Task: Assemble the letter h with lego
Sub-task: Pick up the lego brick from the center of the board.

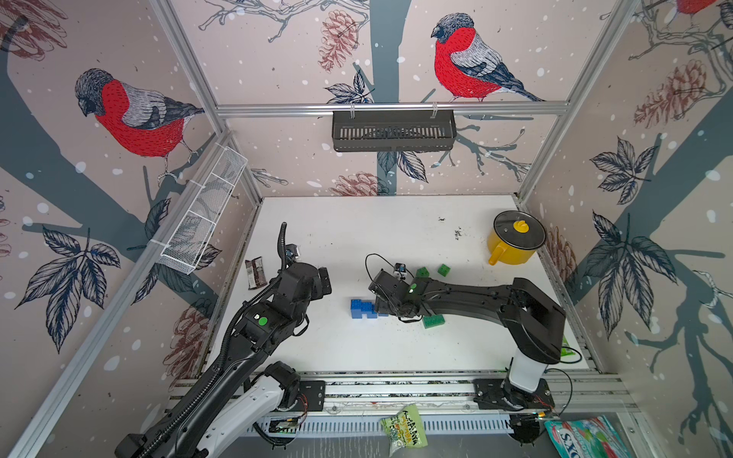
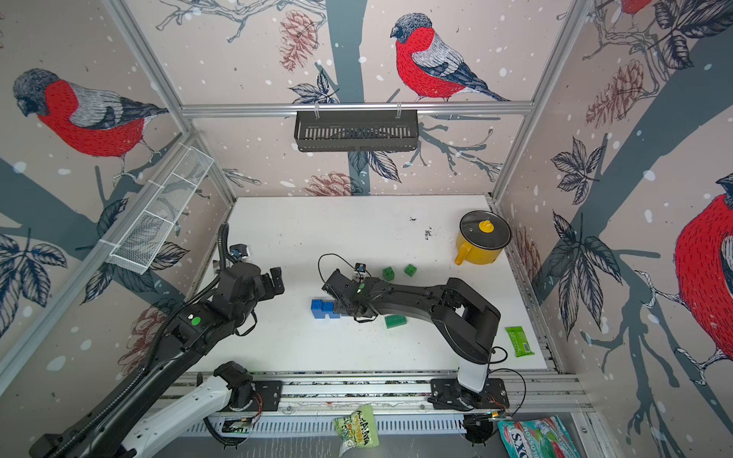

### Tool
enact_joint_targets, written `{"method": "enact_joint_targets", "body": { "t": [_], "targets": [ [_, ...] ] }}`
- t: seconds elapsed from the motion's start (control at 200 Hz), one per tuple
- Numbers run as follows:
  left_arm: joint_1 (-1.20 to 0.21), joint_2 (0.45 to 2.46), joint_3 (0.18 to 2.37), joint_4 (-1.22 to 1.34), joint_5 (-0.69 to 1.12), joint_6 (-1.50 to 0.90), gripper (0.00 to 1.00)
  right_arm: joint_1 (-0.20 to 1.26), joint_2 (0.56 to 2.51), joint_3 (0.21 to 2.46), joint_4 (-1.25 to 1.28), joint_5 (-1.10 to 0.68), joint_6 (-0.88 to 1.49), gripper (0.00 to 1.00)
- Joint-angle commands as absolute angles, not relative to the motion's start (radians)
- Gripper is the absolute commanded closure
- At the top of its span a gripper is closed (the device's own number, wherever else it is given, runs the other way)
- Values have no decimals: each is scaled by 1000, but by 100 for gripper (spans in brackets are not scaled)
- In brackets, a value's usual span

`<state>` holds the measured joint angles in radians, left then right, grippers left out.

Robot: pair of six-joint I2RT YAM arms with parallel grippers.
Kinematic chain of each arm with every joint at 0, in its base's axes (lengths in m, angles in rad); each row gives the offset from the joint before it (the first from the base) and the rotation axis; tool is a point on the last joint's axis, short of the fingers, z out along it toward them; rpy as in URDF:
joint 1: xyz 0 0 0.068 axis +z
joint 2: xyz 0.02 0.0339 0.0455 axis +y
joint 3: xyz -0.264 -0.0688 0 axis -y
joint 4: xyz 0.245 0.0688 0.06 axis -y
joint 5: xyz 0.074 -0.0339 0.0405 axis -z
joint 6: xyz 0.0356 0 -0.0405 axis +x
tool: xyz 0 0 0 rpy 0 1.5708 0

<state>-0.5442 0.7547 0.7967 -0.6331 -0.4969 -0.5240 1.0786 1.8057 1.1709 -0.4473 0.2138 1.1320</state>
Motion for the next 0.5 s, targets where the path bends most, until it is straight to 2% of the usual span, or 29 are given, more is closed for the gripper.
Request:
{"method": "enact_joint_targets", "body": {
  "t": [0.0,0.495],
  "targets": [
    [-543,750,795,-598,-502,-523,1,1080,1826,1188,-464,195,1104,29],
    [-543,753,793,-597,-500,-519,1,1083,1892,1232,-503,192,1060,33]
  ]
}}
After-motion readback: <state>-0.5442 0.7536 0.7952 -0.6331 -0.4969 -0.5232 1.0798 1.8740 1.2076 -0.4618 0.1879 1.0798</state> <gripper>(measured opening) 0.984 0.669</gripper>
